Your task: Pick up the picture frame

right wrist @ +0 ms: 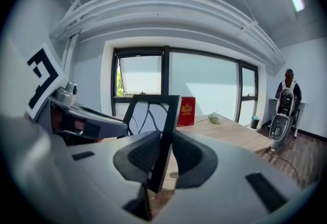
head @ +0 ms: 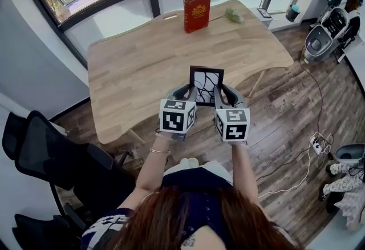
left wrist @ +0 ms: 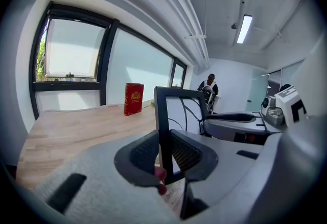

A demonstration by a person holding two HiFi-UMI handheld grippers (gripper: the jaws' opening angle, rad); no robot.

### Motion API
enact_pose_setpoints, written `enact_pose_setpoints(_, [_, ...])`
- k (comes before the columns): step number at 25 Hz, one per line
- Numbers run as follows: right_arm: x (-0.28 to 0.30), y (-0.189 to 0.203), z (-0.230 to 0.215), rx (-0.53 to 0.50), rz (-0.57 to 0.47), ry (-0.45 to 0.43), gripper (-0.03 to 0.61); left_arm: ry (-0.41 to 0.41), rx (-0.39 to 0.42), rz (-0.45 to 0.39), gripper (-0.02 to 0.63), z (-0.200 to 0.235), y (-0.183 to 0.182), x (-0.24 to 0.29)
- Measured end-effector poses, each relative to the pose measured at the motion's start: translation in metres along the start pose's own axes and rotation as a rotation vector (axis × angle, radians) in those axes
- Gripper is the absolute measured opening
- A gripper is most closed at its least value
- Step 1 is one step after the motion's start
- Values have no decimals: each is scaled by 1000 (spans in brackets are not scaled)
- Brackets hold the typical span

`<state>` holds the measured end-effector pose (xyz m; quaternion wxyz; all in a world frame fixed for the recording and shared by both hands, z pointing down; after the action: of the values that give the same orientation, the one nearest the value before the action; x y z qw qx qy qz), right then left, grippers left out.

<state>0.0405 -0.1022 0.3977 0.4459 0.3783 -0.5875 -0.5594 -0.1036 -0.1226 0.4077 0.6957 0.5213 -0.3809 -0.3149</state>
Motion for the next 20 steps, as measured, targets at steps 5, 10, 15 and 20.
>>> enact_pose_setpoints(5, [-14, -14, 0, -5, -38, -9, 77, 0, 17, -34, 85, -12, -13, -13])
enact_pose_setpoints(10, [-33, -30, -3, -15, -79, -22, 77, -7, 27, -74, 85, -29, -27, -28])
enact_pose_setpoints(15, [-55, -42, -4, -23, -100, -38, 77, -21, 30, -95, 84, -47, -34, -47])
enact_pose_setpoints(20, [-78, -52, -5, -25, -117, -53, 77, -28, 23, -118, 84, -66, -40, -63])
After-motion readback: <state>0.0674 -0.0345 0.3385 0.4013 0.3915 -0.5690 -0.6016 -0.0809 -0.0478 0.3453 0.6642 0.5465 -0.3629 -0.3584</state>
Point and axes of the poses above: the fingertips, and each gripper's own axes: x forward along the fingers, z to its left, y out of its underside, the point moved 6 cm from there along -x, backward along the fingers, and after that the axes turned 12 degrees about -z, right-handed, at the moved point
